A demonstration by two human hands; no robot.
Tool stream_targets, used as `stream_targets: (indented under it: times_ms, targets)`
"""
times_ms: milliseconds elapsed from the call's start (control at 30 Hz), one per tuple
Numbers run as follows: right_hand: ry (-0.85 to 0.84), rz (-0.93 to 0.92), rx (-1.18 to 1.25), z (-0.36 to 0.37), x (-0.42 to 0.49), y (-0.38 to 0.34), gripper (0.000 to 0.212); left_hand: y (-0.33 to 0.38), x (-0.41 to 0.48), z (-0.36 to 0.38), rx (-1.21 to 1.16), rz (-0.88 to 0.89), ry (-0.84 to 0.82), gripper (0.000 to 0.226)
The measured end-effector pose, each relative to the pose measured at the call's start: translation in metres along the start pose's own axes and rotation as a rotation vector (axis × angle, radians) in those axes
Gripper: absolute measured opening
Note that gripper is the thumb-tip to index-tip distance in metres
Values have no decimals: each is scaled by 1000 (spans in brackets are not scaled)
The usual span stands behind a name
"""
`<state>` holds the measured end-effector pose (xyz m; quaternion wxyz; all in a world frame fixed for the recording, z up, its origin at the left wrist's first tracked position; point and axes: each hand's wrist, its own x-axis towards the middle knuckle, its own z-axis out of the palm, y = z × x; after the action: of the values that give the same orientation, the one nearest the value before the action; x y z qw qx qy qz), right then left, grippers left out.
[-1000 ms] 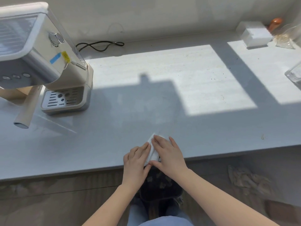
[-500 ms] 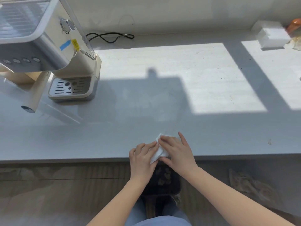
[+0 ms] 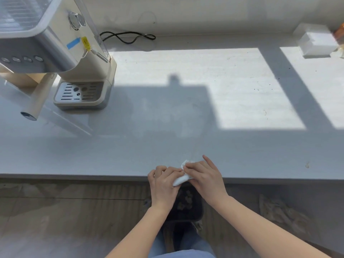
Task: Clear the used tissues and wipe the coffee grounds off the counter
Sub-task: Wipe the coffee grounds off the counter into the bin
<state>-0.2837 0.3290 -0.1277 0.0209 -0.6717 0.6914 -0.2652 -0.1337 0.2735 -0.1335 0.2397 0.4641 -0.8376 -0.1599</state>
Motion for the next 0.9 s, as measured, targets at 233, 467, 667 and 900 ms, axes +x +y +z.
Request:
stream_targets:
  times_ms: [233,467,667,900]
  targets:
    - [28,5,-14,-10,2,-1,17,11,-3,-5,-10,-38,-46,23]
    - [-181,-16,-21,-29,-9,-4,14,14,-8,-15,-8,41,-261,18]
    - [-336,181,72,-37,-24,-8,10,16,-13,-26,-83,67,-429,21]
    - [-366,395,233,-44,14,-33,11,1,16,-53,-19,75,-340,8]
